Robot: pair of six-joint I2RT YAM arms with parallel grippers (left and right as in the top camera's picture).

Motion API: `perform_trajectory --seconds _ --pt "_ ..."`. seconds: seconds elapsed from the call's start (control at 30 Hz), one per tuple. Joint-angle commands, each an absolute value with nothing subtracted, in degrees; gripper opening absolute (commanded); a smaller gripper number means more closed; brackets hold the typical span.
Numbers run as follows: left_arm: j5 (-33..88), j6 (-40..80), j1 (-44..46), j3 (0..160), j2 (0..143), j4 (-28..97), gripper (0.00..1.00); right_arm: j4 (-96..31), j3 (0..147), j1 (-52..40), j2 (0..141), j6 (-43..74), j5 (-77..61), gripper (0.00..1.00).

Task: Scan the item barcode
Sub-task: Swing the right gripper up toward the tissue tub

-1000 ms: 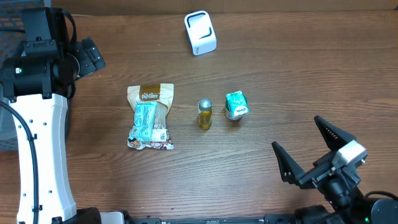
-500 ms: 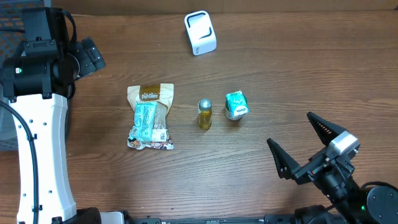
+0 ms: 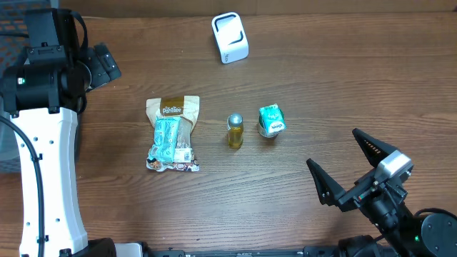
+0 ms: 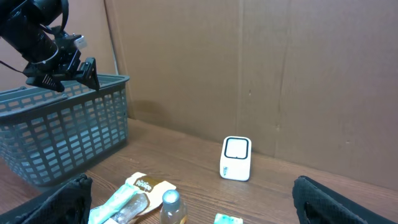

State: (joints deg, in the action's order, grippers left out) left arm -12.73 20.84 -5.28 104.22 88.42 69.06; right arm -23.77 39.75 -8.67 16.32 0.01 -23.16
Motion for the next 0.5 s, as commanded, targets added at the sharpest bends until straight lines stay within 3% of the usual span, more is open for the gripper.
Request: perform_trajectory --seconds 0.0,0.47 --pt "-13.9 21.0 -5.3 104.2 88.5 69.1 1.0 -24.4 40.9 -8.8 16.3 0.2 -23.5 1.0" --pt "-13.9 21.0 -5.3 104.2 88.5 69.1 1.0 -27.2 40.9 -8.8 16.3 0.3 -25.9 1.0"
